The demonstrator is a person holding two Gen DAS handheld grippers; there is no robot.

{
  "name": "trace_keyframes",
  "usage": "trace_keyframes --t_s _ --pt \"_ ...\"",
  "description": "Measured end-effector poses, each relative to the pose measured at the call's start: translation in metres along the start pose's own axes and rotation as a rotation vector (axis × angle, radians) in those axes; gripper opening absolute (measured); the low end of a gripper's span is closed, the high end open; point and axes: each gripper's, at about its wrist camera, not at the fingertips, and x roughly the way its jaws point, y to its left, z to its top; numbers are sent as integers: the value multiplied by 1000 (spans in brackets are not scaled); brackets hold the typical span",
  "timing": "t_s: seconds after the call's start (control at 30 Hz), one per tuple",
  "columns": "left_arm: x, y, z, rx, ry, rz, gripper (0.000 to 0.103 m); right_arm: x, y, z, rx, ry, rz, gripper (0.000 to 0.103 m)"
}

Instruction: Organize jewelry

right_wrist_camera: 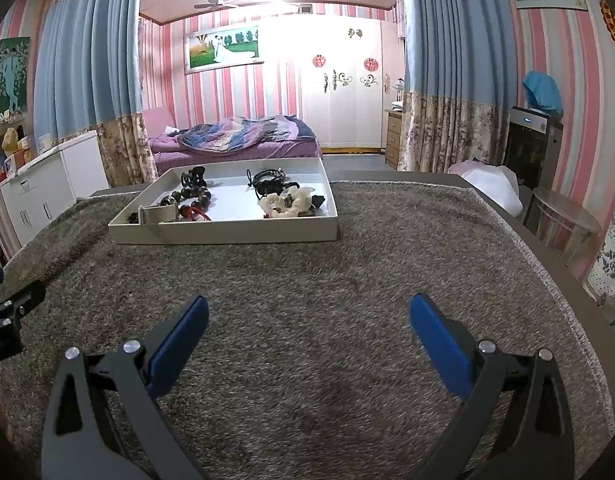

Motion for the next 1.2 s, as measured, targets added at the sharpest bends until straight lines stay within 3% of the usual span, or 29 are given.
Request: trace_keyframes --t_s 1.2 --pt "-3 -2 -2 16 -6 7 100 3 -1 -2 -10 5 -11 101"
